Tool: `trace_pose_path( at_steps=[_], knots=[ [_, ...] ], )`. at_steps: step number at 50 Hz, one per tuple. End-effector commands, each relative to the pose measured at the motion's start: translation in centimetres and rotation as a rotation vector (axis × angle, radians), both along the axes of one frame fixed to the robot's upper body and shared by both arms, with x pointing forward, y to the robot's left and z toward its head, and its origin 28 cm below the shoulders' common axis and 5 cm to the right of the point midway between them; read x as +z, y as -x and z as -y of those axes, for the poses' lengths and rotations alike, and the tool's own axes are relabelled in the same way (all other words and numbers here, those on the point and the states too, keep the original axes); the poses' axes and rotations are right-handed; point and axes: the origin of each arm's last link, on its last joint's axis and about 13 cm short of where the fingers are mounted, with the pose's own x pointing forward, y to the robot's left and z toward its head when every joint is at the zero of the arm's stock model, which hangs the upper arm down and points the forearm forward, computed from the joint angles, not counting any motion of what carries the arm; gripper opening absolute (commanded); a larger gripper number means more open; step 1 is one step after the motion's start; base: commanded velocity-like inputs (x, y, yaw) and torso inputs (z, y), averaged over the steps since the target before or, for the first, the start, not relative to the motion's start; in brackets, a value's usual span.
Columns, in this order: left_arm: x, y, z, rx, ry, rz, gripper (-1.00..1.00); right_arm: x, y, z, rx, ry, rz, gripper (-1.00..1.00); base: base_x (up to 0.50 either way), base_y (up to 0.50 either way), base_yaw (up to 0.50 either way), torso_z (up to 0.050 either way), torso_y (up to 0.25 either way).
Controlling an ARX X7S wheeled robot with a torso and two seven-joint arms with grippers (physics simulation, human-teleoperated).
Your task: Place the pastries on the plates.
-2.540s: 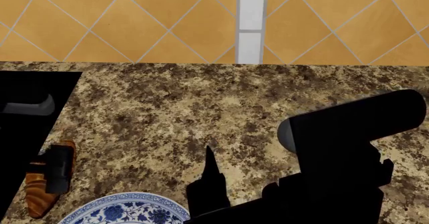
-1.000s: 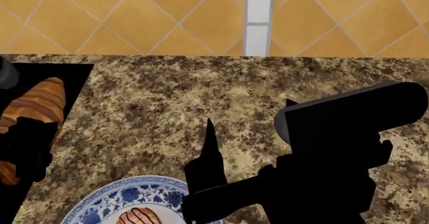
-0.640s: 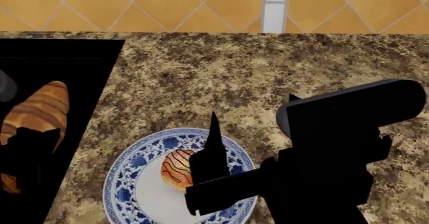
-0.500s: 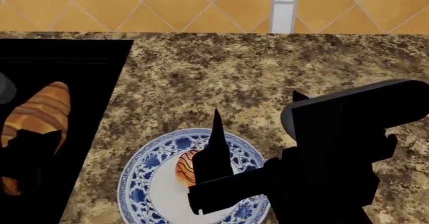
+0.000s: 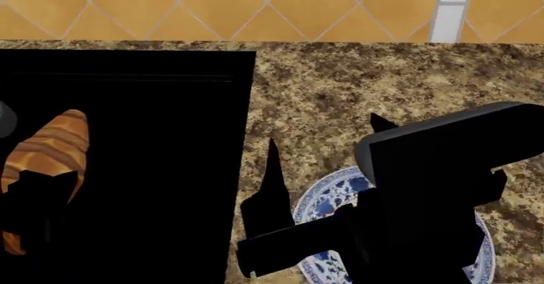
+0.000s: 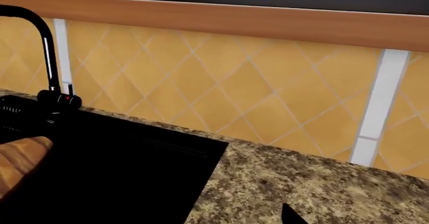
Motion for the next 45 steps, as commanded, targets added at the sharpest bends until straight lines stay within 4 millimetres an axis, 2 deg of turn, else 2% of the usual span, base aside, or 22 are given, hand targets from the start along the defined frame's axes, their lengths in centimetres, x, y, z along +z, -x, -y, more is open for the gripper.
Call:
trace_pose_path(
  at_steps=[1, 26, 34, 45],
  knots=[
    [0.36, -0.46, 0.10, 0.012, 0.061, 0.023, -1.00, 0.41, 0.00, -0.23, 0.036, -0.033, 0.030, 1.00, 0.00, 0.50, 0.00, 0.000, 0.000],
    [0.23, -0.72, 0.20, 0.015, 0.072, 0.017, -1.00, 0.60, -0.13, -0.09, 0.035, -0.012, 0.032, 1.00, 0.00, 0.50, 0.00, 0.000, 0.000],
    [-0.44, -0.52, 0.19, 0.019, 0.081, 0.002, -1.00, 0.58, -0.22, -0.10, 0.029, -0.051, 0.015, 1.00, 0.00, 0.50, 0.00, 0.000, 0.000],
    [-0.50, -0.48, -0.03, 0.036, 0.087, 0.002, -1.00, 0.45, -0.23, 0.01, 0.030, -0.051, 0.014, 1.00, 0.00, 0.00, 0.00, 0.000, 0.000]
  ],
)
